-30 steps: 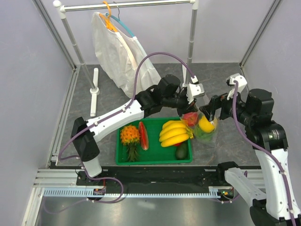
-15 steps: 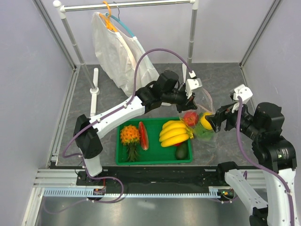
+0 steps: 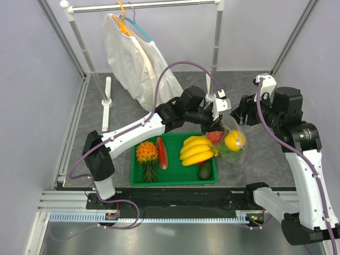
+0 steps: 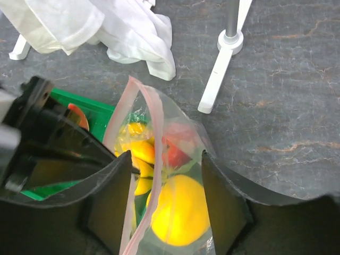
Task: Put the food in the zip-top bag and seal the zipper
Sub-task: Adjust the zipper food storage bag at the center of the board.
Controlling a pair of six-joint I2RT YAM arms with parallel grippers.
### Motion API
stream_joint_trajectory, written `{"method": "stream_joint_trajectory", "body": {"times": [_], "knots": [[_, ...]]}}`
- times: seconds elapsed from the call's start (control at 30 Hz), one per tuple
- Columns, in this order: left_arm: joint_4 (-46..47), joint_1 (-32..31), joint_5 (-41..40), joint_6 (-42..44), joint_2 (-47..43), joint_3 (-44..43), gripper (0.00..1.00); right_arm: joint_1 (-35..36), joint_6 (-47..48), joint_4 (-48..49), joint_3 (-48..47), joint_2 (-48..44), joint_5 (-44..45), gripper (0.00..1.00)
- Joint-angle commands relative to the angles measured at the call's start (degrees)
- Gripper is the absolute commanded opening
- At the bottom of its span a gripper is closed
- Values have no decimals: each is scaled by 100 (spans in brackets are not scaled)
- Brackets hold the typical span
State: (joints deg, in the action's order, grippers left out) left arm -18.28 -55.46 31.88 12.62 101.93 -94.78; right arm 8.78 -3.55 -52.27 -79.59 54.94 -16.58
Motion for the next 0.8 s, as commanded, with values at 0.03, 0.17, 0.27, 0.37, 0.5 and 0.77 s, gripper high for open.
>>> {"method": "stream_joint_trajectory", "body": {"times": [0.03, 0.17, 0.27, 0.37, 0.5, 0.77], "knots": [[176, -44, 73, 329, -332, 4, 2, 10, 39, 147, 40, 26, -12, 55], [185, -44, 82, 320, -340, -23, 2, 1, 127, 33, 268, 0, -56, 47], [185, -44, 47, 329, -367, -23, 2, 10, 153, -46, 339, -44, -56, 41], [176, -44, 3, 346, -341, -32, 2, 1, 118, -116, 225, -106, -91, 48], [185, 18, -94, 119, -244, -75, 2, 10, 92, -213, -214, -220, -310, 74], [255, 457, 424, -708, 81, -401, 2, 1, 1311, -766, -84, -958, -1120, 92]]}}
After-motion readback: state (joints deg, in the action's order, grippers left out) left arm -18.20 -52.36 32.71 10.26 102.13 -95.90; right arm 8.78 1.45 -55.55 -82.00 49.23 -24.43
